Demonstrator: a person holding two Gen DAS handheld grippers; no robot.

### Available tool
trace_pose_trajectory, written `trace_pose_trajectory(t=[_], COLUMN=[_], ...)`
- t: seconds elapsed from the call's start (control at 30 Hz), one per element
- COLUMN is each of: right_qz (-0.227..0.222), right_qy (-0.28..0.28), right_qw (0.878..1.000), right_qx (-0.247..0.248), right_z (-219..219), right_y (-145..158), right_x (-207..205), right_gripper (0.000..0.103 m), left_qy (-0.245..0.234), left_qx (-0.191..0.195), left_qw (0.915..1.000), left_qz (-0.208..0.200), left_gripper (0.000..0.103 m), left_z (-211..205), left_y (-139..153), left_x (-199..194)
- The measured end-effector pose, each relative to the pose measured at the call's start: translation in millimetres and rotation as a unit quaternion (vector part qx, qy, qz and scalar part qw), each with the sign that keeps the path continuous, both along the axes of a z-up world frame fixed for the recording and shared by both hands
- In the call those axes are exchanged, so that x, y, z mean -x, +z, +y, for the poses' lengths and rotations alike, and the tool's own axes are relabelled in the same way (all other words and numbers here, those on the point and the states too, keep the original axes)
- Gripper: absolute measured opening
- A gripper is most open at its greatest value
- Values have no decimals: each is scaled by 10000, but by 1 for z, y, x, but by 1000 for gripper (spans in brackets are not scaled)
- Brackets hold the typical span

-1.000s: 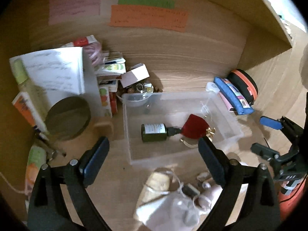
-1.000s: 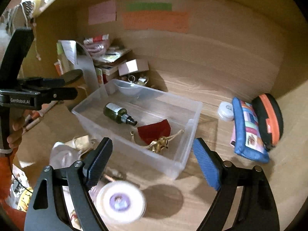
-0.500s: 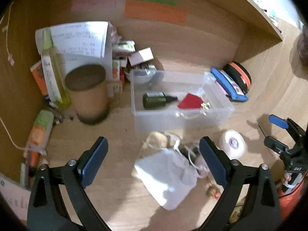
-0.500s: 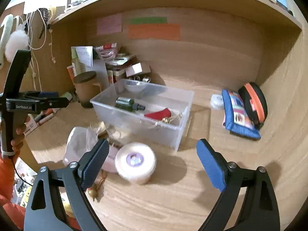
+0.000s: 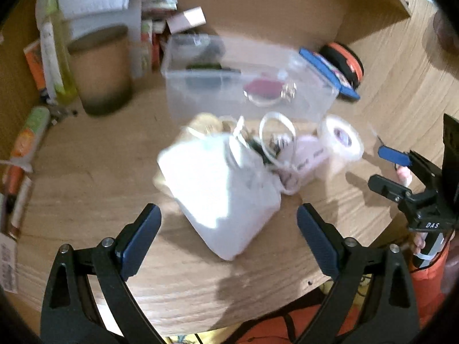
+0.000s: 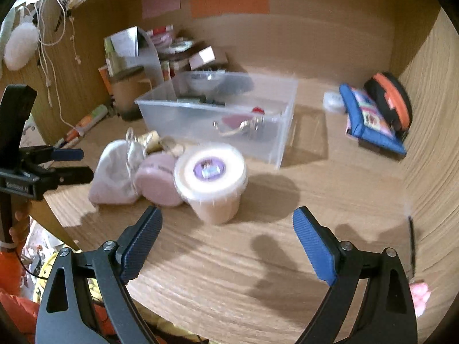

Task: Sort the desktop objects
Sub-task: 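Grasp the white cloth bag with left tool while right tool grasps white tub, then carry the white cloth bag and white tub over the clear box with both tools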

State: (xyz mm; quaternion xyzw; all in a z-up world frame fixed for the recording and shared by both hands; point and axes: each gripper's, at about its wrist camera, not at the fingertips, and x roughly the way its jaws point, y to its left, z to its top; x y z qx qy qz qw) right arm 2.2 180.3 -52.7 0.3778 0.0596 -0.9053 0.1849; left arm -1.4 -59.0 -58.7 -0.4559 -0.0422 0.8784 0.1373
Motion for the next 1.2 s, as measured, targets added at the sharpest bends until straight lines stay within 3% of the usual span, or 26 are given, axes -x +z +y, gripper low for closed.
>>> trace_pose_trajectory(t=[0.23, 0.4, 0.67, 0.9, 1.0, 1.2], right_qz=[-384, -505, -222, -66, -5, -1], right_qy=[68, 103, 170, 445, 444, 386], right_qw=[9992, 9986, 9995, 9983, 9980, 9985], right_qx=[40, 79, -112, -370, -457, -393], right_z=[-1, -4, -18, -37, -43, -42], right_y=[-27, -35, -31, -33, -34, -34], right_x=[13, 26, 46, 52, 54, 55], right_gripper=[91, 91, 89, 62, 61, 58], left_qy=[29, 228, 524, 525, 517, 272], left_qx=[-157, -291, -167, -69, -26, -90], left_qw=[9989, 9985, 9982, 9985, 9986, 9996], left_qz=[-443, -410, -231, -150, -97, 11], left_gripper=[97, 96, 96, 95, 91, 66], left_z=[7, 2, -4, 2, 4, -1], left_y=[-28, -27, -29, -29, -29, -27], left_x=[16, 29, 45, 56, 58, 50])
